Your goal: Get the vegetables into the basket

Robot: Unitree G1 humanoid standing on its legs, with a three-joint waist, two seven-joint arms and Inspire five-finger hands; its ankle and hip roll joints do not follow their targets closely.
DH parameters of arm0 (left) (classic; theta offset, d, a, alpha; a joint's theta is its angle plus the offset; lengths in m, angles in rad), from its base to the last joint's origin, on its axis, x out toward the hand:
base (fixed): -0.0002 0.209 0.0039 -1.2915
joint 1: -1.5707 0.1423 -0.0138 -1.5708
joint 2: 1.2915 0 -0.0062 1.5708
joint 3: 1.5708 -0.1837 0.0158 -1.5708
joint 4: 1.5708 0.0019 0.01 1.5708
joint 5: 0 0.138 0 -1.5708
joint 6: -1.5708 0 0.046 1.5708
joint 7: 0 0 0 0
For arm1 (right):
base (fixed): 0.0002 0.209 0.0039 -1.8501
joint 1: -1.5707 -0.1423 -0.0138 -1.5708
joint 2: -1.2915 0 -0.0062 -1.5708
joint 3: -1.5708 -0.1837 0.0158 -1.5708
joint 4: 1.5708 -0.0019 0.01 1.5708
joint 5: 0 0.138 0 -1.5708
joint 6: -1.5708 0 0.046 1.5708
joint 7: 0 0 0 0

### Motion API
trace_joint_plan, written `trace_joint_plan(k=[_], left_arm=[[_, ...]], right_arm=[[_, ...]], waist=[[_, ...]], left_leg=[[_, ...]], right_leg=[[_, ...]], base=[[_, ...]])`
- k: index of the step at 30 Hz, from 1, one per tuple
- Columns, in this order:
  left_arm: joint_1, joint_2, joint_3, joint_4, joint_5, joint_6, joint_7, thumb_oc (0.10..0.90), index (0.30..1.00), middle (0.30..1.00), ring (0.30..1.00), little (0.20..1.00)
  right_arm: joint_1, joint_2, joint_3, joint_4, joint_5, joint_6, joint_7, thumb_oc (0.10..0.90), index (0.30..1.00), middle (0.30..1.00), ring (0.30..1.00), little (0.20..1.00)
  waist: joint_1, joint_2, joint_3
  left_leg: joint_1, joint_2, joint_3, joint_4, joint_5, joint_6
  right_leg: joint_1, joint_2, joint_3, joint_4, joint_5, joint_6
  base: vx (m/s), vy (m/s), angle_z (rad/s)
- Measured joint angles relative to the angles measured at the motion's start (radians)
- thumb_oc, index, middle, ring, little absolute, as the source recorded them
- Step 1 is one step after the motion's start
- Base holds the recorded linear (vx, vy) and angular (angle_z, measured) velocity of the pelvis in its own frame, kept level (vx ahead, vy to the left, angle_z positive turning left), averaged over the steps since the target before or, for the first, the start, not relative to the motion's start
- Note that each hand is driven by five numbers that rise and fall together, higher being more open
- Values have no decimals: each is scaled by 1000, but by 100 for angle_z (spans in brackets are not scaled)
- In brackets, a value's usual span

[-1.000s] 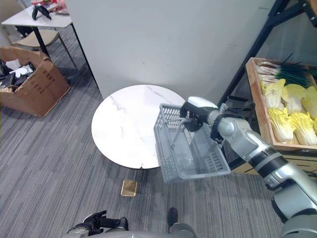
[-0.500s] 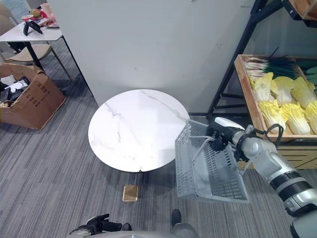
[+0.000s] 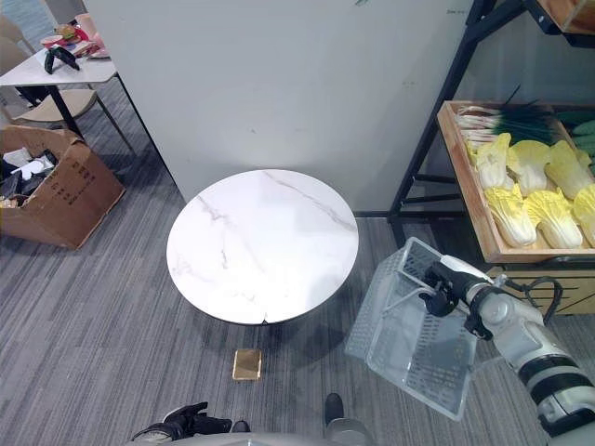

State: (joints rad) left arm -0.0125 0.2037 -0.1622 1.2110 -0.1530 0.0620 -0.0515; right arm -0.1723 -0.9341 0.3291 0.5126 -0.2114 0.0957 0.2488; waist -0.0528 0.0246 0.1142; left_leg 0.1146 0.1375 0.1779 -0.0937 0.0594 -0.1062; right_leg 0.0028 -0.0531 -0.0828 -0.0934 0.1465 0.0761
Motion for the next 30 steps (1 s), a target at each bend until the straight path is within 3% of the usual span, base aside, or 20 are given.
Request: trace_joint_plan(k=[8,16,30], left_arm=[[5,-2,-1,7,-1,0,-1,900,1000,1000,1000,1000],[1,-5,2,19,-3,-2,4,900,1000,1000,1000,1000],[-7,-7,5,19,-3,1,23,900,1000,1000,1000,1000]], right_arm=[[28,121,-10,278,-9,-5,-37,400,300,300,300,300],[50,221,-15,418,-10,-1,-85,400,300,300,300,300],[55,278,-23,431,-8,-4,-139,400,300,300,300,300]], waist=[[-2,1,0],[5,0,0],[5,-4,1]], left_leg=[[15,3,2,-1,-5,-2],[11,2,-2,-1,-5,-3],[32,-4,23,-1,-12,-1]], right_leg=[[14,-1,2,0,-1,0],[14,-4,-4,0,-1,0],[16,1,26,0,1,3]], base=[[0,0,0],[-2,-1,2],[6,7,-5]])
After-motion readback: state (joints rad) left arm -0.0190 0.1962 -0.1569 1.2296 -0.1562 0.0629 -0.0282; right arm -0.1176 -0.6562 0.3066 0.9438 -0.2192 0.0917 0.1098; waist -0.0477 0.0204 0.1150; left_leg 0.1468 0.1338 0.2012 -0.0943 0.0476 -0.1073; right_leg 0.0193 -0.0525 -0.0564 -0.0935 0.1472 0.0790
